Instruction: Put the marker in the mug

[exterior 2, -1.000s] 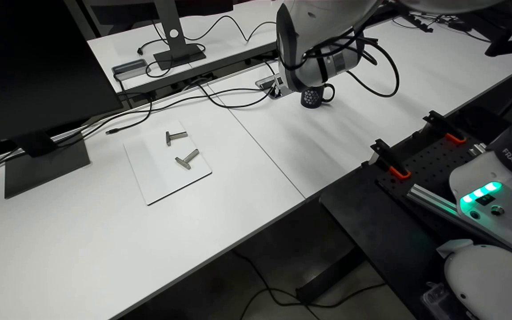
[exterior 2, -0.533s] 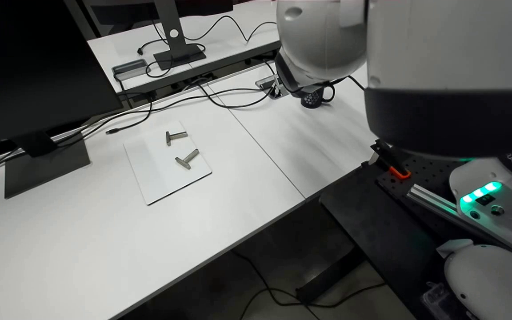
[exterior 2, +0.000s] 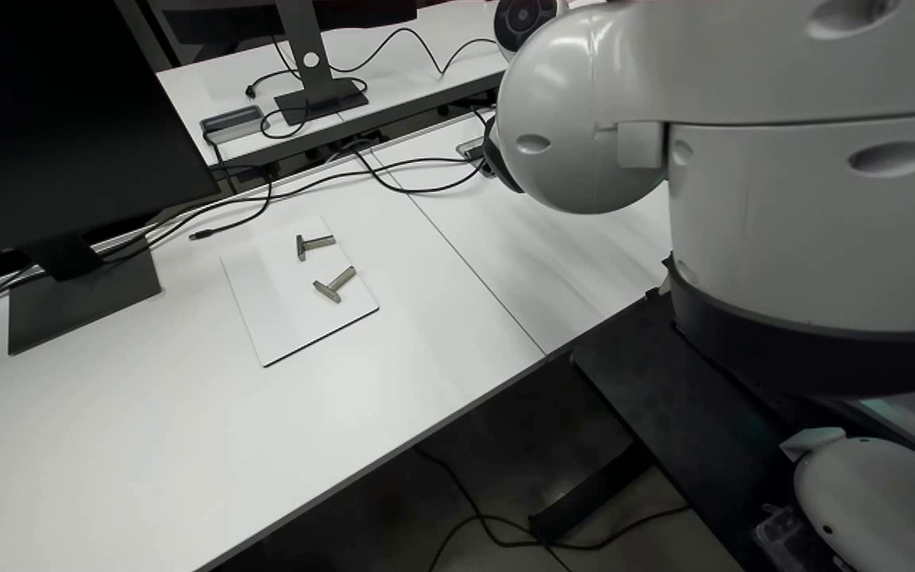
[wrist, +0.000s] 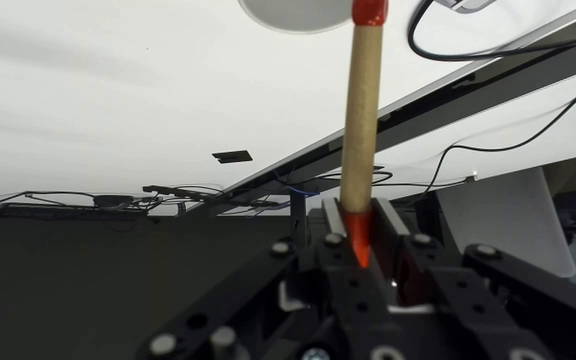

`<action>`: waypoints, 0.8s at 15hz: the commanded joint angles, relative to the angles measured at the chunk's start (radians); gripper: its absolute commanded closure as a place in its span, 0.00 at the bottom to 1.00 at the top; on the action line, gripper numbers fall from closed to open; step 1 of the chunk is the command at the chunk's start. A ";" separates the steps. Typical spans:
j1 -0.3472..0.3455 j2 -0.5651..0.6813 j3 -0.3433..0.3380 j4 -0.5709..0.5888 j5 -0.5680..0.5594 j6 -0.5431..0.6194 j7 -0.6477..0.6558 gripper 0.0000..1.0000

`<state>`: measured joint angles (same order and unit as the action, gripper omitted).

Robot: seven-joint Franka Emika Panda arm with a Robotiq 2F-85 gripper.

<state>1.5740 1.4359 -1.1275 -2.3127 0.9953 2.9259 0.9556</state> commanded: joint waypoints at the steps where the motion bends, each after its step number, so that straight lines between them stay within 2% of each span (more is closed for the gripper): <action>1: -0.016 -0.032 0.008 -0.009 -0.060 0.030 0.038 0.71; 3: -0.016 -0.030 0.008 -0.009 -0.061 0.029 0.038 0.71; 4: -0.020 -0.023 0.004 -0.001 -0.066 0.021 0.043 0.93; 12: -0.073 0.003 -0.004 0.055 -0.208 -0.003 0.172 0.93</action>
<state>1.5276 1.4367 -1.1270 -2.2821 0.8465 2.9271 1.0604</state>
